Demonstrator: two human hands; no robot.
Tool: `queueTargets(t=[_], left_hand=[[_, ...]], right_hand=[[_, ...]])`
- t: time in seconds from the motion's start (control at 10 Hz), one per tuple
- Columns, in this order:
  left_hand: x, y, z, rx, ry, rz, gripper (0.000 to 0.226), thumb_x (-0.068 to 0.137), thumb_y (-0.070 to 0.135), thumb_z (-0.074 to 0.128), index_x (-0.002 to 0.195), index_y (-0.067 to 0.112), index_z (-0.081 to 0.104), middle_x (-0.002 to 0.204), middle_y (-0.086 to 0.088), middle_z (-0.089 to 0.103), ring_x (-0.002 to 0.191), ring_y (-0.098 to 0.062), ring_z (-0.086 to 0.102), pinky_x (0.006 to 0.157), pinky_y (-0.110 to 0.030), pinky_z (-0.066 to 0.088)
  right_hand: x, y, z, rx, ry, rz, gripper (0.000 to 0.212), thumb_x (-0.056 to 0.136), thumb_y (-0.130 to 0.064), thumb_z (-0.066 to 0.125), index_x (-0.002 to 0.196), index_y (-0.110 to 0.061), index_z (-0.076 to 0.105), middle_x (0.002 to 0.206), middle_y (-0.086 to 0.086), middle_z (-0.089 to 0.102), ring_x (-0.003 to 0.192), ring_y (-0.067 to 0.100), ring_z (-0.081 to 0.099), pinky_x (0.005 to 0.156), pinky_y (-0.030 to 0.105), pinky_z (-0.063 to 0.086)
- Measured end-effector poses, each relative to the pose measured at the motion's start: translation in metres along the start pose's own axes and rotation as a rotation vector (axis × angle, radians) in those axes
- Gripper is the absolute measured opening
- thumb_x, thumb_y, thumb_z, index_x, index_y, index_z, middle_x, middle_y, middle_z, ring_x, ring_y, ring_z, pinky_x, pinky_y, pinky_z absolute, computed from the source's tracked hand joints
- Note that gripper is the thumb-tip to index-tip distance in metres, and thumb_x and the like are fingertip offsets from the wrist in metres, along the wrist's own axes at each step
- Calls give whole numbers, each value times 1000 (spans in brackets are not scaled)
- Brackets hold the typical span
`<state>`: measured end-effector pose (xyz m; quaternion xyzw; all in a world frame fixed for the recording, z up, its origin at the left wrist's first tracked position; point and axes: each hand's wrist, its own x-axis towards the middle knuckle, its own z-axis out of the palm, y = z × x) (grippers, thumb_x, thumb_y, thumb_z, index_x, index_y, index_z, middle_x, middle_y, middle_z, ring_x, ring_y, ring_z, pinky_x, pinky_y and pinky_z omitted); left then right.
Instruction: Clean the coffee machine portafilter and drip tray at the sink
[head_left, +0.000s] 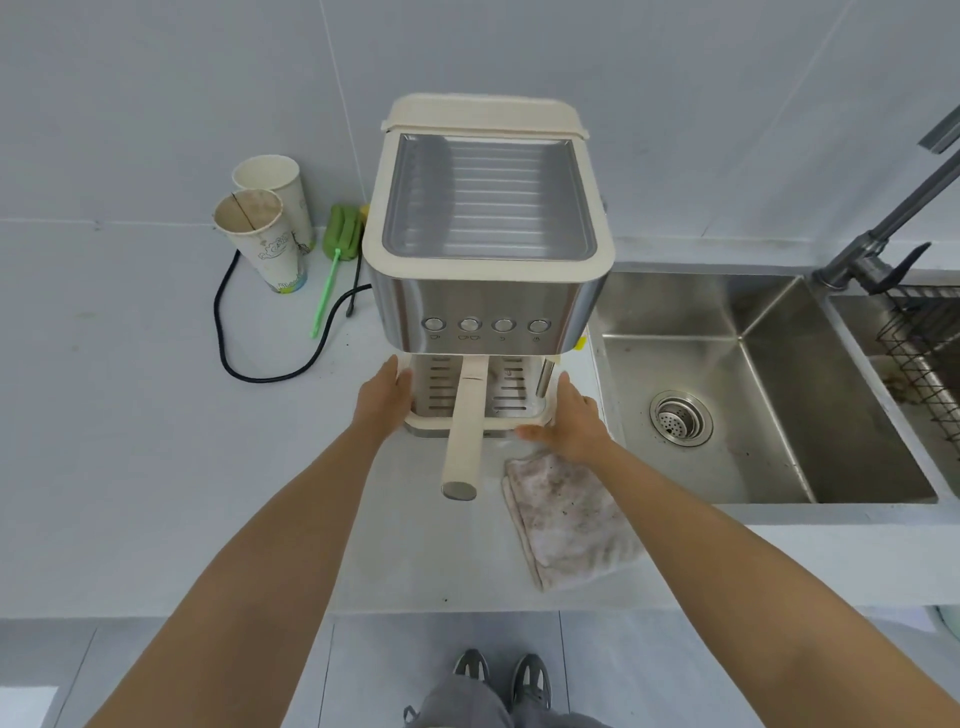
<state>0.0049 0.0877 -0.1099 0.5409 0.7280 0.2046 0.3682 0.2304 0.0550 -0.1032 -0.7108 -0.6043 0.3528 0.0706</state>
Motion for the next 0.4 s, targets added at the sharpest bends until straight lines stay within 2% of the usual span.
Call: queueTargets(t=[0.1,0.2,0.3,0.4], left_hand=[[-10,0,-8,0,33,71,35,99,21,29,127,8,45,122,-13,56,115,-34,48,94,-37,36],[-25,0,-17,43,98,114,49,100,23,29,146,6,22,154,-14,25,141,-30,23,114,-43,21],[-39,3,-24,131,209,137,55,100,26,28,148,7,9,158,-12,7,146,-25,4,118,-41,8],[-51,21,-42,222,370,178,57,100,30,27,148,7,7,158,-11,4,146,-26,1,117,-43,6]], right_hand=[[-10,4,-11,-35,23,-48,96,86,-46,57,146,-5,-6,157,8,8,143,31,9,114,43,19],[-23,6,-28,-100,51,-126,87,92,-45,46,146,-3,-8,158,9,-1,145,27,3,117,39,13],[-30,9,-47,-202,98,-229,80,95,-43,37,145,-3,-10,157,11,-7,145,25,-4,119,36,5],[-40,0,-69,-216,209,-230,74,96,-47,25,145,-6,-12,157,10,-11,145,24,-8,117,38,0]])
